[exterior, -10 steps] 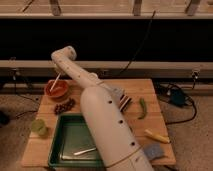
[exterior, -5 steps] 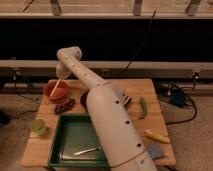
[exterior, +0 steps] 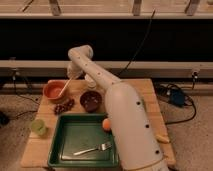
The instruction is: Wipe red bowl with brush
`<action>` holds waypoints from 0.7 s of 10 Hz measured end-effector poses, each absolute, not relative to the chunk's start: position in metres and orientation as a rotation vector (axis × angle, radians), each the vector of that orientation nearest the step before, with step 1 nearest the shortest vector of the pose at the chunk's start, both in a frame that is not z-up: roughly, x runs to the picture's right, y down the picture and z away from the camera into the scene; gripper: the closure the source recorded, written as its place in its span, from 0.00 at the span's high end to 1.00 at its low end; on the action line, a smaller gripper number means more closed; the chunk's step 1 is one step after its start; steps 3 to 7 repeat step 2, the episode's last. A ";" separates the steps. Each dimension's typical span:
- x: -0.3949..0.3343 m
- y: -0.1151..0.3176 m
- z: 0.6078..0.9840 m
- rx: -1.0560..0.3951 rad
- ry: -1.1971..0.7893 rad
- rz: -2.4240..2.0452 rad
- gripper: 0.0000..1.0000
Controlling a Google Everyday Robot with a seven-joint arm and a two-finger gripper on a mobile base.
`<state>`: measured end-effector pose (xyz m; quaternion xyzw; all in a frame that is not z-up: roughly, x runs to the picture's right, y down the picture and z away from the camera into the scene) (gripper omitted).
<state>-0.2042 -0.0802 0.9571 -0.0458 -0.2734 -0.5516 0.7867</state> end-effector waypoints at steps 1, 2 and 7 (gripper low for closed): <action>-0.200 -0.087 0.958 -0.097 -0.582 -1.185 0.00; -0.199 -0.094 0.961 -0.094 -0.577 -1.183 0.00; -0.199 -0.094 0.961 -0.094 -0.577 -1.183 0.00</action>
